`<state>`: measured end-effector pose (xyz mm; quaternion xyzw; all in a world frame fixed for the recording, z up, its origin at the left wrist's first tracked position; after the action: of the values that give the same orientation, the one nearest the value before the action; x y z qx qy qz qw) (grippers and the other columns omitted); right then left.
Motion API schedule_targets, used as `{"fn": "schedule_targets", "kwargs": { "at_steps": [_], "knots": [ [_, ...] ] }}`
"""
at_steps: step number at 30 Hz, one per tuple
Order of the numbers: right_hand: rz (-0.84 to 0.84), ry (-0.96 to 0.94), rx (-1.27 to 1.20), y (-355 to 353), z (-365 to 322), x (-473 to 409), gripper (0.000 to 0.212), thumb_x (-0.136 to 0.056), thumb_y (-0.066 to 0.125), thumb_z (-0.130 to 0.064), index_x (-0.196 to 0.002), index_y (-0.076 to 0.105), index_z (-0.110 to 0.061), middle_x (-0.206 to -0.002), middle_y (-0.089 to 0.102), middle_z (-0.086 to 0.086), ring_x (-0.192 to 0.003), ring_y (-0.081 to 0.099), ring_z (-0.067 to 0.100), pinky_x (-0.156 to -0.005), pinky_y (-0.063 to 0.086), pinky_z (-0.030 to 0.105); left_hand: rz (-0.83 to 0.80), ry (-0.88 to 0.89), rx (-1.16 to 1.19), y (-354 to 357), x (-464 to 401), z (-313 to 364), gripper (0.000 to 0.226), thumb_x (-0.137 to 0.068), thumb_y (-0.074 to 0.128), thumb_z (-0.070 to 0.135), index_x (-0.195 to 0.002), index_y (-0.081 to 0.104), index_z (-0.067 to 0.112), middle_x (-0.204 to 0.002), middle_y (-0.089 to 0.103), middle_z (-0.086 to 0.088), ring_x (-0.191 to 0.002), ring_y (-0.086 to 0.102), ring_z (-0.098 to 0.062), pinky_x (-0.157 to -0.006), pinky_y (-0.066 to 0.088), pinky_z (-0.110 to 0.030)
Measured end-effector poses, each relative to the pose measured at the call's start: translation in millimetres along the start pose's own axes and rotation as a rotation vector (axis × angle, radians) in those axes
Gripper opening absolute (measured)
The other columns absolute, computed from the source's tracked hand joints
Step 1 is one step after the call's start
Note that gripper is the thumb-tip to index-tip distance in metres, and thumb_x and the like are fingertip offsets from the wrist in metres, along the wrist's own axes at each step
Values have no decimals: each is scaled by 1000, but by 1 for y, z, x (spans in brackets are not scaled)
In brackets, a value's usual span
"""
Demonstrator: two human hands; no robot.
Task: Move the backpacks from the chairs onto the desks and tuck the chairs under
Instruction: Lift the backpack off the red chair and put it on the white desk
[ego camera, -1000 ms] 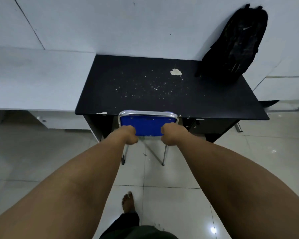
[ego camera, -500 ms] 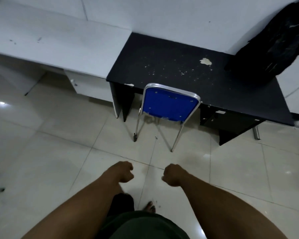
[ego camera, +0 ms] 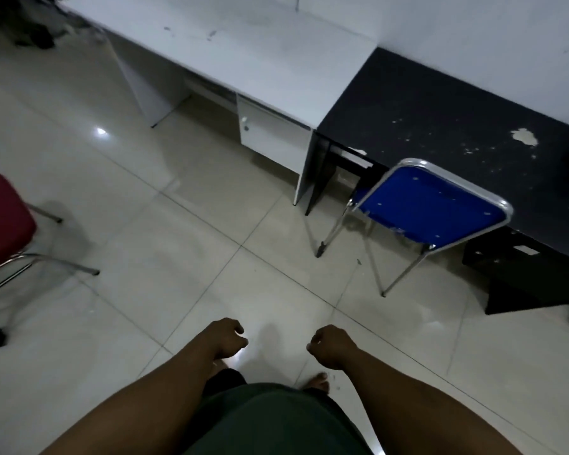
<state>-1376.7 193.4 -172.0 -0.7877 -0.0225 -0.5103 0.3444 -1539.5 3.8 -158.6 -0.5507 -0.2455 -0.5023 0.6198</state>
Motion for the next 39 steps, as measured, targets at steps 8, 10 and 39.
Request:
{"fn": "schedule_targets", "kwargs": {
  "at_steps": [8, 10, 39],
  "knots": [
    [22, -76, -45, 15, -131, -23, 35, -96, 55, -35, -116, 67, -9, -122, 64, 7, -109, 59, 22, -88, 49, 28, 96, -4, 136, -78, 3, -81, 43, -93, 59, 37, -133, 55, 22, -140, 50, -7, -122, 52, -20, -97, 42, -25],
    [14, -92, -12, 19, -164, -27, 36, -96, 55, -35, -118, 66, -9, -124, 63, 8, -112, 59, 23, -90, 49, 28, 128, -19, 173, -94, 5, -111, 42, -93, 59, 37, -132, 56, 22, -139, 51, -7, -121, 53, -20, -95, 42, -25],
    [-46, -220, 315, -12, -458, -136, 45, -100, 48, -37, -129, 59, -5, -134, 58, 12, -122, 53, 29, -98, 47, 33, 226, -75, 275, -304, -34, -286, 43, -94, 57, 35, -134, 55, 19, -141, 49, -5, -128, 48, -21, -103, 40, -29]
  ]
}}
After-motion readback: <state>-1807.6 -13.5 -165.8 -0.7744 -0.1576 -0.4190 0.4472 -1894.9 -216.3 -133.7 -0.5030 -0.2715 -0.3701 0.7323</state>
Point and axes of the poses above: each hand's wrist, its own x-axis away from the middle knuckle, its own y-axis out of the palm, z = x × y, the point moved 3 cm from there along -x, towards the middle knuckle
